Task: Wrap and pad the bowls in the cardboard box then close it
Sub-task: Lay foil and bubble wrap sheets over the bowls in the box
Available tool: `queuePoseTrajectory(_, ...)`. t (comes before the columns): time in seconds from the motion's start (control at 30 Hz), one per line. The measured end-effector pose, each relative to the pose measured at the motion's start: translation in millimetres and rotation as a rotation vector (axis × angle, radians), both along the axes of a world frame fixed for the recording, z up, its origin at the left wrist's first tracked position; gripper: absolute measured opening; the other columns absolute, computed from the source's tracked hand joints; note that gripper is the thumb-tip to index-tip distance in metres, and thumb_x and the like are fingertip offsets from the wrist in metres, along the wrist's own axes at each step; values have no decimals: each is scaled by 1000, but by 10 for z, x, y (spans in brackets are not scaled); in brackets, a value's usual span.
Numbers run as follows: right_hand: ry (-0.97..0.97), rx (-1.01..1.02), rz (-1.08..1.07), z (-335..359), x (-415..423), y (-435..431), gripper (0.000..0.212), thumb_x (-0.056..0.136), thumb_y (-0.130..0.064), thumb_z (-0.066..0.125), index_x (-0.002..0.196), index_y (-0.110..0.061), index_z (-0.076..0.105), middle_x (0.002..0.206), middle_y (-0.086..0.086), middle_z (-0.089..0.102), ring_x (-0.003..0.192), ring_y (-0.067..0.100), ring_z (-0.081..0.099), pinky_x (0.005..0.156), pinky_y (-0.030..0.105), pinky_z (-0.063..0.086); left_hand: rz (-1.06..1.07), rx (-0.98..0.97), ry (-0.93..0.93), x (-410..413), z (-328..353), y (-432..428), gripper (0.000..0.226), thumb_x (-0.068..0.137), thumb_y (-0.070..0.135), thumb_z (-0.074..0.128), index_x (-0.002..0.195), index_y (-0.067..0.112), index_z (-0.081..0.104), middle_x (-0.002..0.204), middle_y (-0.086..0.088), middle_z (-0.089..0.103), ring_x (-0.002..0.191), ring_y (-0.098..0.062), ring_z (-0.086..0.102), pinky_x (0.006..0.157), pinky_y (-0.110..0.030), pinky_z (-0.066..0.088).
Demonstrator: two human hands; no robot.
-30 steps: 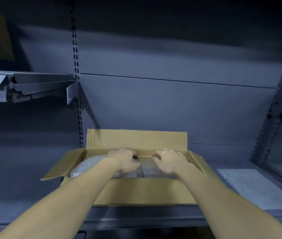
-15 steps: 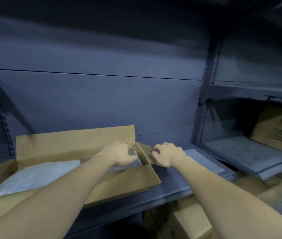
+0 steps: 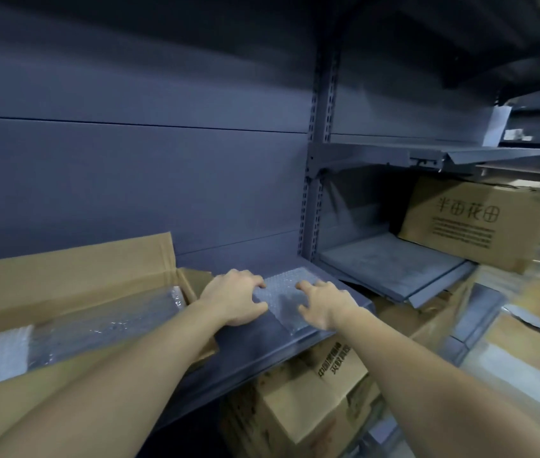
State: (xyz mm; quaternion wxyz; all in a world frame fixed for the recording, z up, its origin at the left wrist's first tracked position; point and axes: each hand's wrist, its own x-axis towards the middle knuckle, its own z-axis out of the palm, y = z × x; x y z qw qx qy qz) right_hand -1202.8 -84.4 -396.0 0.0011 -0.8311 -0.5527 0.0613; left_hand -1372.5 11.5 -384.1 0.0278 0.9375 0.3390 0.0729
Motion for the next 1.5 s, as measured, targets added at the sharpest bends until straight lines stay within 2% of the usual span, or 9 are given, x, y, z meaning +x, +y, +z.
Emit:
queuePoseTrajectory(0.3,-50,-116,35,-527,270,44,76,94,-40,48,155,-22,6,162,3,8,149,27,7,118,50,15,-132,-30,109,680,-532,-99,62,86,46,59,141,21,45,143,-1,49,131,-22,45,104,-36,38)
queuePoseTrajectory(0.4,-71,-122,42,-679,349,73,72,93,-36,48,154,-20,12,160,4,12,148,27,10,118,48,16,-133,-82,145,785,-732,-67,58,85,44,57,136,20,46,141,-1,48,130,-23,44,101,-39,40)
queuePoseTrajectory(0.57,-81,-123,45,-854,467,70,70,92,-31,50,152,-24,16,159,1,15,147,26,14,116,47,20,-132,-131,181,841,-936,-21,63,88,40,58,144,19,38,146,-2,42,133,-25,41,104,-42,40)
queuePoseTrajectory(0.77,-123,2,43,-912,452,83,55,93,-28,50,144,-22,31,148,4,34,137,29,30,111,45,27,-112,-41,138,866,-994,-49,43,93,31,56,133,19,46,133,-4,48,124,-26,46,95,-42,43)
queuePoseTrajectory(0.97,-202,150,8,-900,394,59,33,90,-15,51,123,-20,46,128,5,52,122,27,42,99,38,35,-87,20,94,859,-958,-139,31,95,18,53,125,19,51,123,-2,51,121,-25,45,94,-41,39)
queuePoseTrajectory(1.07,-217,187,-40,-886,415,-24,38,89,-10,49,124,-23,49,126,4,52,122,27,42,98,38,35,-93,9,47,832,-872,-208,25,95,11,47,116,17,59,118,-5,57,115,-28,50,90,-40,40)
queuePoseTrajectory(1.2,-303,175,-134,-782,480,-178,29,91,-13,48,117,-22,59,123,4,49,120,26,40,99,38,35,-97,-9,-61,771,-678,-261,21,94,8,45,107,13,61,112,-8,59,107,-30,55,85,-41,46)
queuePoseTrajectory(1.33,-340,209,-175,-518,468,-251,24,91,-16,50,112,-21,60,119,3,51,116,25,42,96,37,36,-77,-77,-240,697,-492,-249,27,92,9,46,117,15,56,113,-6,60,104,-26,56,86,-42,50)
queuePoseTrajectory(1.5,-379,325,-179,0,354,-276,25,92,-20,49,114,-19,61,115,3,55,114,26,44,92,37,37,22,-208,-472,515,-136,-223,38,88,10,50,124,21,56,102,-1,63,86,-19,60,76,-36,54)
